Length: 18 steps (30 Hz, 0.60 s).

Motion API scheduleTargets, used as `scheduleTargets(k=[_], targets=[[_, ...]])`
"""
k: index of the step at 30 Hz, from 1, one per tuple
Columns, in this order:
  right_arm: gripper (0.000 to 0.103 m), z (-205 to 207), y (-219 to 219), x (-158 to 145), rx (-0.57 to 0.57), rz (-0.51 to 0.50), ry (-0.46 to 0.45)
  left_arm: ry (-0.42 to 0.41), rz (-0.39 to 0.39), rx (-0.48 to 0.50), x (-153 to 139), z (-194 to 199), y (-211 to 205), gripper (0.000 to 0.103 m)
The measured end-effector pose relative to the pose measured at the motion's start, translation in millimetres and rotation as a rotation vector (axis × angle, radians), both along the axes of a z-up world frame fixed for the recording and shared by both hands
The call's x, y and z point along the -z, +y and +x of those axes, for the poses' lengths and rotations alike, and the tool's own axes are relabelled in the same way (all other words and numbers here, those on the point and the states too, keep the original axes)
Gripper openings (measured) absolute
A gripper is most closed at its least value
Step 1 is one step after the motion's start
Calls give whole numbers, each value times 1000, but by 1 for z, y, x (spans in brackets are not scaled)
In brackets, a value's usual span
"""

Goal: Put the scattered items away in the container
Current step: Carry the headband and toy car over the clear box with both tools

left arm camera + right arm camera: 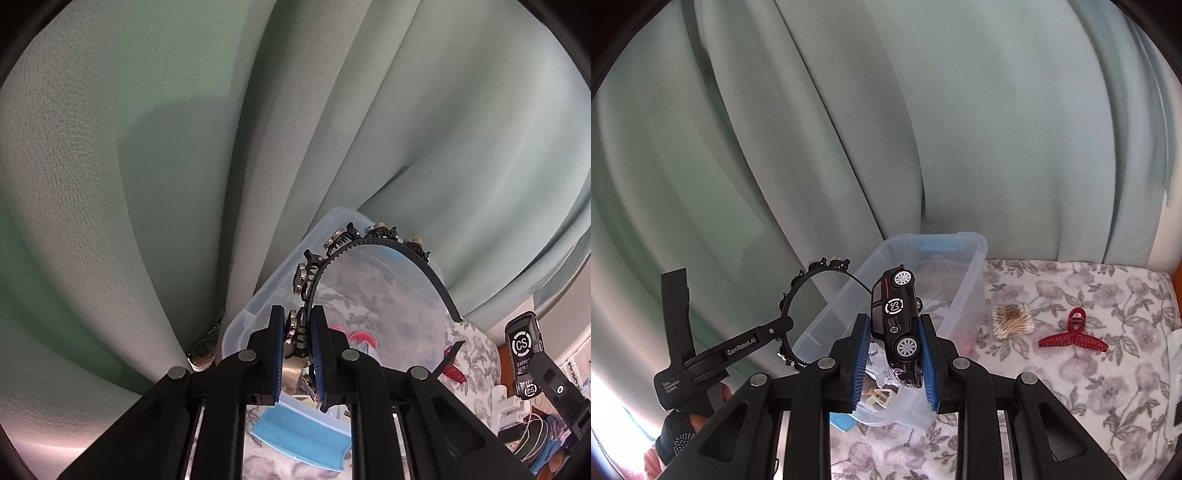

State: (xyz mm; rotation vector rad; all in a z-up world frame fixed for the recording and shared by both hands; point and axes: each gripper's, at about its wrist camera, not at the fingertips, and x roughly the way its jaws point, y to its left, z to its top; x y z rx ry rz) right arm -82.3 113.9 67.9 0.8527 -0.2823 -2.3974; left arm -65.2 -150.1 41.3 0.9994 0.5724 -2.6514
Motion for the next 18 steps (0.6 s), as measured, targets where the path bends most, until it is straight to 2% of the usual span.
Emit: scheduleTargets(k=[18], targets=[[28, -30, -58, 14, -95, 57, -45, -52, 9, -41, 27, -14, -20, 14]])
